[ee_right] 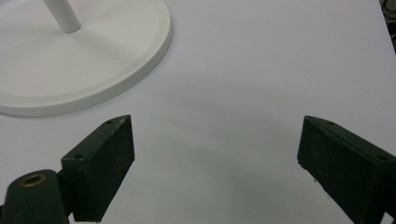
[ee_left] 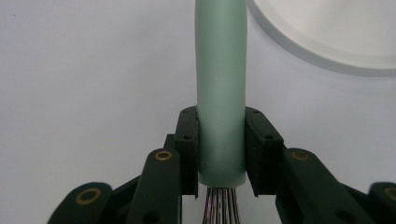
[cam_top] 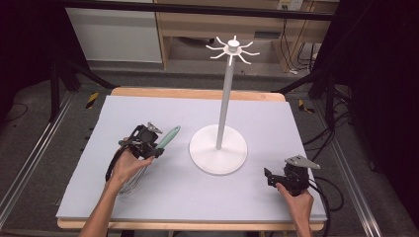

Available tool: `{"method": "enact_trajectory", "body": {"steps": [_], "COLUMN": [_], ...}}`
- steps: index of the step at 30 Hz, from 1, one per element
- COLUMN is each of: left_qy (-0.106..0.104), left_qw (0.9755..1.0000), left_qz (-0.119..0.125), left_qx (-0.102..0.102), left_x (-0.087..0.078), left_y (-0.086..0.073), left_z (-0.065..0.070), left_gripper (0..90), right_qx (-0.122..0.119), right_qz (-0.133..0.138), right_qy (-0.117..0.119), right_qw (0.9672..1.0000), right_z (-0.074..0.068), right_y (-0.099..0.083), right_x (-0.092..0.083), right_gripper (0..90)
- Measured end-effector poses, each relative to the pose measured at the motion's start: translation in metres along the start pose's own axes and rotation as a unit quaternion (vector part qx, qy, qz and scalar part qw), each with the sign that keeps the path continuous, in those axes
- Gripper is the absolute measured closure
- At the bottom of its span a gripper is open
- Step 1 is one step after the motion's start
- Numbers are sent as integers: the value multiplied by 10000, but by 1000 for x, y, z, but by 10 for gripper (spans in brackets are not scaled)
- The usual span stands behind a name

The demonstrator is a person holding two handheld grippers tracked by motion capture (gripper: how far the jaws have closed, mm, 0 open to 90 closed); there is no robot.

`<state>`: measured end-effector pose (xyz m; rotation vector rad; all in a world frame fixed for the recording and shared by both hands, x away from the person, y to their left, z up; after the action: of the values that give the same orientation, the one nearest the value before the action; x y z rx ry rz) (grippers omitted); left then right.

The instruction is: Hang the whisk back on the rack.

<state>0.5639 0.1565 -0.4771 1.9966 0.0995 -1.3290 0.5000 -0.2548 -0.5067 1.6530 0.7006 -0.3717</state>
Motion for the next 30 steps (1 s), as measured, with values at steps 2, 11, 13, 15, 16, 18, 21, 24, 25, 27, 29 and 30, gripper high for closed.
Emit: {"method": "enact_trajectory", "body": {"steps": [2,11,13,15,16,18,21,24,25,27,29,30], "left_qy": [52,107,102,85,102,125,182,221,249,296,340,357], "left_qw": [9999,9979,9972,9965,9956,9946,9909,9867,9849,9822,9797,9787], "left_qz": [152,632,739,831,918,1016,1308,1585,1691,1831,1953,1996], "left_qx": [-17,-58,-94,-102,-141,-150,-250,-277,-284,-300,-311,-318], "left_x": [-7,-32,-37,-41,-43,-47,-53,-60,-63,-66,-70,-71], "left_y": [1,5,6,7,8,9,12,15,16,18,19,19], "left_z": [-1,-1,-1,-1,-1,-1,1,3,4,5,6,6], "left_gripper": [685,685,684,684,684,684,684,684,685,684,685,685], "right_qx": [-3,-12,7,-20,-20,5,-13,-10,2,-4,-7,-6], "right_qz": [1,-21,-5,2,2,-11,9,31,36,32,24,22], "right_qy": [-6,-9,-14,-3,-3,12,0,1,5,5,2,4], "right_qw": [10000,10000,10000,10000,10000,10000,10000,10000,10000,10000,10000,10000], "right_z": [0,0,0,1,1,0,1,1,1,1,0,0], "right_y": [0,-1,0,0,0,0,1,1,1,1,1,1], "right_x": [0,1,1,1,1,0,0,0,0,0,0,0], "right_gripper": [115,115,115,115,115,114,114,115,114,115,115,115]}}
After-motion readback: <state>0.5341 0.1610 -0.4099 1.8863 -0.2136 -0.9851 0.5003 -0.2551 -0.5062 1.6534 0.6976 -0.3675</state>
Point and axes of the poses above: each handheld gripper's, and its own axes: x roughly forward along the jaws, y roughly out of its top, z roughly to its right, the point moved 8 cm from there along x, roughly forward along the jaws, and after that the axes turned 15 degrees about x, right-handed, at the moved point
